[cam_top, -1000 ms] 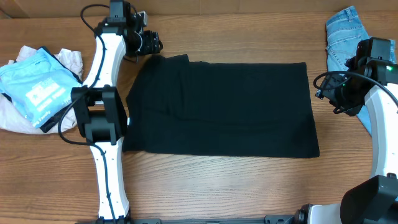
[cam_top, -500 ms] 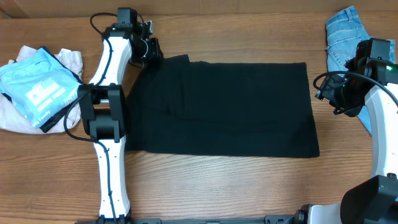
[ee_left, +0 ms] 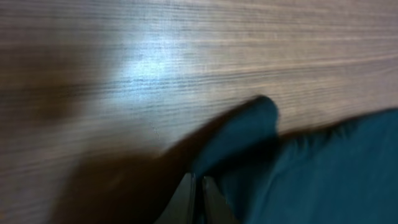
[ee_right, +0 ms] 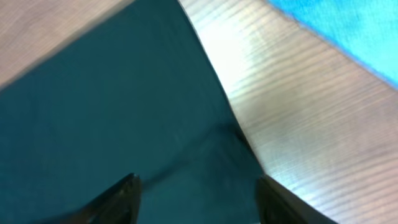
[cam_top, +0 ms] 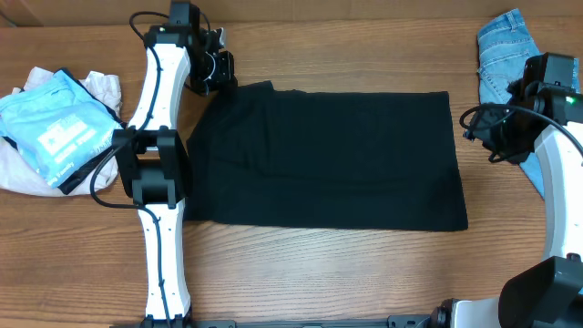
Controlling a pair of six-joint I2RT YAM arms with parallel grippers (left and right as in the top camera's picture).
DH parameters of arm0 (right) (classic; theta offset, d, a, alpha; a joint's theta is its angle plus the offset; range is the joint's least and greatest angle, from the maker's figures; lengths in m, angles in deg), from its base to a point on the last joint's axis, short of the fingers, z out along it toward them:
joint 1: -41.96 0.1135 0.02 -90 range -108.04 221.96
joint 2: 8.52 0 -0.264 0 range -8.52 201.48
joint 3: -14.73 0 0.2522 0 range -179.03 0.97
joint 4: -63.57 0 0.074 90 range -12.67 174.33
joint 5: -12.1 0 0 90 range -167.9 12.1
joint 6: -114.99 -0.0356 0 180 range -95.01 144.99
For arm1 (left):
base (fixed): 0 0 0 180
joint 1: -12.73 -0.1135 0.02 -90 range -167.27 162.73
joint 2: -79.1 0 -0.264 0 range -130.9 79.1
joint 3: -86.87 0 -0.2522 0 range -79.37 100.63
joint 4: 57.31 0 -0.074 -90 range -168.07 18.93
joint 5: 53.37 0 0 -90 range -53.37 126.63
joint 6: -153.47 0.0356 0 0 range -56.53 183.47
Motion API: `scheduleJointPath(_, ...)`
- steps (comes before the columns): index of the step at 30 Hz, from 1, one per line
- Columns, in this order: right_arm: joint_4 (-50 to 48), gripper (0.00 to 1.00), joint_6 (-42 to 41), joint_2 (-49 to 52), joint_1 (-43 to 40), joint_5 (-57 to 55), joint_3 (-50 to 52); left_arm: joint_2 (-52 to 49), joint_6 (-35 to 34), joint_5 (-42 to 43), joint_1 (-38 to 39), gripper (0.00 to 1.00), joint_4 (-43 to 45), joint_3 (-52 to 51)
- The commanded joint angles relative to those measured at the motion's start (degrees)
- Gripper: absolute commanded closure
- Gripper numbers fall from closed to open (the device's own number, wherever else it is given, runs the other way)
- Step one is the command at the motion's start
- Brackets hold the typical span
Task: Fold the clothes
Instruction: 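Grasp the shirt's top-right corner with the right gripper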
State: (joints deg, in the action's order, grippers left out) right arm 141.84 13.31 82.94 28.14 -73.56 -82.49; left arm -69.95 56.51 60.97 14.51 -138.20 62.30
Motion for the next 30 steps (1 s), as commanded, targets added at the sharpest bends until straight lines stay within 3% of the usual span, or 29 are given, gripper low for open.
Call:
scheduleJointPath(1,-5.62,0.39,5.16,0.48,0.04,4.92,-1.03,-0.76,0.74,-2.62,-0.04,0.96,-2.69,3.87)
scheduleJointPath(11,-27.21,0.23,7.48,18.67,0.02,6.45,-1.05,-0.76,0.74,-3.34,0.02,0.96,-5.95,5.14)
scheduleJointPath(18,-42.34,0.24,7.45,27.61,0.04,6.69,-1.05,-0.76,0.74,-3.34,0.17,0.96,-6.75,5.14)
scheduleJointPath(30,-48.92,0.24,7.48,36.52,2.03,7.34,-1.05,-0.76,0.74,-3.80,0.17,0.96,-7.02,5.14)
